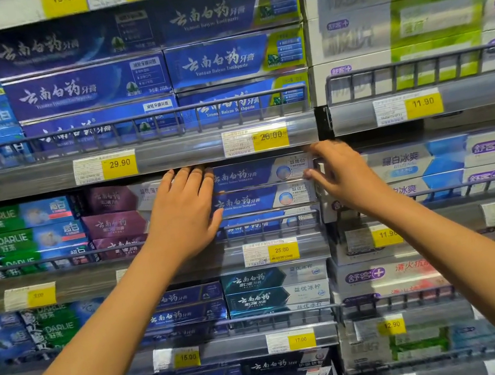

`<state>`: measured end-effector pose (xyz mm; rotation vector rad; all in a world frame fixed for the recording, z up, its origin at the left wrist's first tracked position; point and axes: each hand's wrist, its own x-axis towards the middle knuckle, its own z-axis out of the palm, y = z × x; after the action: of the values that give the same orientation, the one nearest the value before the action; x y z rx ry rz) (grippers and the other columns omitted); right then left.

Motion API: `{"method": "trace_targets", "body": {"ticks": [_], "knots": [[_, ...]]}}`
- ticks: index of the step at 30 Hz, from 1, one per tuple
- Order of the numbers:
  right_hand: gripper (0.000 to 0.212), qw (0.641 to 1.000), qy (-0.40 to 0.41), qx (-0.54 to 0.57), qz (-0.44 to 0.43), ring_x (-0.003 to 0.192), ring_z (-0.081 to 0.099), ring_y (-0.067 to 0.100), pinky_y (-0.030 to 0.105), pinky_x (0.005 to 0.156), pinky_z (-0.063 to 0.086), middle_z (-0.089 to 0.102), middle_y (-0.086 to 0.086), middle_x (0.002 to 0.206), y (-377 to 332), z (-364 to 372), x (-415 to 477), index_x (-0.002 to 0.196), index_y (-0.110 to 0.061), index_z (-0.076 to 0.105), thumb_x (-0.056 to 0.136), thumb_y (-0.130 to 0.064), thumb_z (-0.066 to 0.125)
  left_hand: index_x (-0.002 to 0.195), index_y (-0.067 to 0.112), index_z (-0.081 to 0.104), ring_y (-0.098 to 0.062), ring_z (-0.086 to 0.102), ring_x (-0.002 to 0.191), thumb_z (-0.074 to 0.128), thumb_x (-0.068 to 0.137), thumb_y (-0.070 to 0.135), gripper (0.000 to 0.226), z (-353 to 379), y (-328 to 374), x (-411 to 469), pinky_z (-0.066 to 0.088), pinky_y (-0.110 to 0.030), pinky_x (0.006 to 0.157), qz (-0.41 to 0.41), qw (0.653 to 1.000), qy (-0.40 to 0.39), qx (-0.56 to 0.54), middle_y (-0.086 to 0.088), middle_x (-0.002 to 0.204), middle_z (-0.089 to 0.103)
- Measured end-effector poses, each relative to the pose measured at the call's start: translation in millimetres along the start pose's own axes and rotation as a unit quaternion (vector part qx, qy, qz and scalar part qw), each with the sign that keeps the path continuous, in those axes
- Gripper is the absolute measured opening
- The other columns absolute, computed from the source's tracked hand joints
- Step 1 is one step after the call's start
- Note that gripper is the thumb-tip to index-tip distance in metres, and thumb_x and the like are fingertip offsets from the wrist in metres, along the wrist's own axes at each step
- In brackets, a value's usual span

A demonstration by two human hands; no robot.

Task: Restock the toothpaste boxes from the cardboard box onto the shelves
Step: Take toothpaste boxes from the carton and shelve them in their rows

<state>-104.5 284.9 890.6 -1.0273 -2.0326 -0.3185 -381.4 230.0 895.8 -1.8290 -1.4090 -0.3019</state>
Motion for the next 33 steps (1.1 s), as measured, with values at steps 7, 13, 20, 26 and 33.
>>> {"method": "trace_targets", "body": {"ticks": [7, 13, 20, 26, 33], "knots": [[0.046, 0.999, 0.019, -0.038, -0.007, 0.113, 0.047, 0.033, 0.040, 0.097, 0.039, 0.056, 0.018, 0.118, 1.8, 1.5, -9.3, 0.128, -0.002, 0.048, 0.090, -0.026, 0.059, 0.129, -0.003, 0.052, -0.039, 0.051, 0.122, 0.052, 0.085, 0.039, 0.061, -6.4, 2.6, -14.9, 0.038, -0.051, 0.103, -0.004, 1.000, 0.015, -0.005, -0.024, 0.130, 0.055], [0.038, 0.979, 0.143, -0.111, -0.099, 0.110, 0.047, 0.038, 0.039, 0.098, 0.038, 0.055, 0.026, 0.113, -31.0, 26.5, -40.1, 0.114, 0.007, 0.055, 0.089, -0.021, 0.060, 0.123, -0.005, 0.056, -0.038, 0.054, 0.119, 0.053, 0.088, 0.033, 0.052, -1.5, -13.5, -57.7, 0.043, -0.047, 0.099, -0.010, 0.991, 0.120, -0.054, -0.023, 0.128, 0.058], [0.038, 0.971, 0.105, -0.084, -0.199, 0.103, 0.050, 0.035, 0.040, 0.088, 0.045, 0.060, 0.023, 0.109, -120.7, 61.9, -9.0, 0.116, 0.009, 0.056, 0.090, -0.018, 0.055, 0.126, -0.005, 0.052, -0.040, 0.053, 0.115, 0.048, 0.089, 0.041, 0.059, 29.6, -95.0, -75.7, 0.044, -0.049, 0.097, -0.117, 0.979, 0.105, -0.126, -0.023, 0.126, 0.057], [0.038, 0.975, 0.114, -0.092, -0.168, 0.103, 0.048, 0.033, 0.037, 0.088, 0.042, 0.059, 0.023, 0.110, -171.9, 88.1, 22.7, 0.117, 0.008, 0.055, 0.090, -0.019, 0.053, 0.108, -0.007, 0.055, -0.040, 0.056, 0.094, 0.038, 0.088, 0.055, 0.067, 50.8, -144.3, -66.1, 0.046, -0.045, 0.083, -0.095, 0.990, 0.054, -0.090, -0.025, 0.098, 0.059], [0.024, 0.926, 0.146, -0.234, -0.257, 0.099, 0.059, 0.040, 0.042, 0.094, 0.045, 0.064, 0.025, 0.105, -180.2, 101.0, 30.0, 0.105, 0.010, 0.064, 0.092, -0.007, 0.054, 0.076, 0.004, 0.055, -0.034, 0.055, 0.074, 0.036, 0.081, 0.066, 0.066, 57.1, -170.6, -62.0, 0.044, -0.043, 0.075, -0.032, 0.998, 0.044, -0.042, -0.020, 0.075, 0.059]]}}
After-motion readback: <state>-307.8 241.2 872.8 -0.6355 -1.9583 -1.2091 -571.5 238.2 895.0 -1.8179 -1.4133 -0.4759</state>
